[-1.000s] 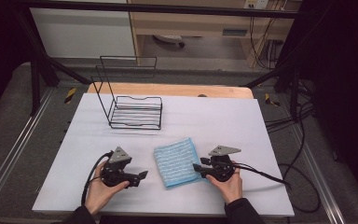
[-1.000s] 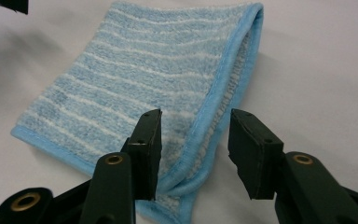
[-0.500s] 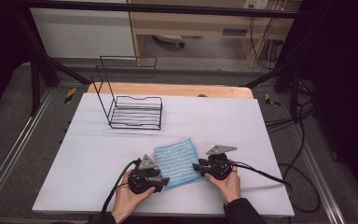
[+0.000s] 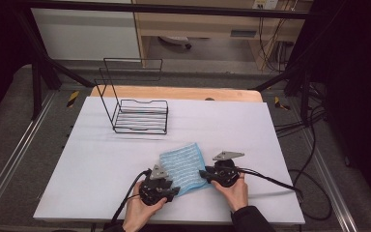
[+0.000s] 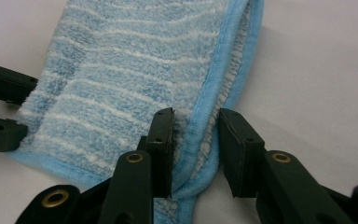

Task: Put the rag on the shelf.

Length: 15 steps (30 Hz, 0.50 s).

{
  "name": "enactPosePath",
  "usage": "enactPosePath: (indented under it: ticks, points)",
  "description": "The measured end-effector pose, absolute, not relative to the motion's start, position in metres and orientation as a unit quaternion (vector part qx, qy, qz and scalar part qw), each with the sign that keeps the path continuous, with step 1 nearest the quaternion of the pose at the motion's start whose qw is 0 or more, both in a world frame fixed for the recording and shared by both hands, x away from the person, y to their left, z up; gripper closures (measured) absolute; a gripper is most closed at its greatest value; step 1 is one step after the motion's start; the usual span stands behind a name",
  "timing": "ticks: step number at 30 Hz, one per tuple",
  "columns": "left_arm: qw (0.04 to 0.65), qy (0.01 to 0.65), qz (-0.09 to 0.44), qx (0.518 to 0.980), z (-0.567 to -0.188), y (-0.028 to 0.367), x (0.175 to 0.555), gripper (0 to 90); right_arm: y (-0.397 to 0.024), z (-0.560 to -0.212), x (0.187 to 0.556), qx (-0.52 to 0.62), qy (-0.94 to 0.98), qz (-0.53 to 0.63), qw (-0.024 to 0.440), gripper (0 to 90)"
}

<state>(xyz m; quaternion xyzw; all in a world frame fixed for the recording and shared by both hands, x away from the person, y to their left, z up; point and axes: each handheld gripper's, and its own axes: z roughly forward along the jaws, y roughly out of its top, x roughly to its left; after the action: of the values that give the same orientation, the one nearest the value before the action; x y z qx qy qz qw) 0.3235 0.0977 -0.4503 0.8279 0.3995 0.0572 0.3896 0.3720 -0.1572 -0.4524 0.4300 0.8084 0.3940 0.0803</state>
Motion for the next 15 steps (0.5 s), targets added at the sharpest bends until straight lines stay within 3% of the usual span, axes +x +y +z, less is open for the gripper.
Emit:
enactPosePath:
  ticks: [3,9,15]
  points:
    - [0.385,0.397,0.059,0.831,-0.45,0.097,0.324,60.9,-0.157,-0.453,0.372,0.43,0.809,0.394,0.08,68.2]
    - [0.388,0.397,0.033,0.831,-0.449,0.099,0.327,78.0,-0.158,-0.451,0.372,0.434,0.806,0.396,0.071,76.1]
    - [0.388,0.399,0.019,0.831,-0.443,0.111,0.331,83.0,-0.158,-0.447,0.369,0.44,0.8,0.404,0.055,78.3]
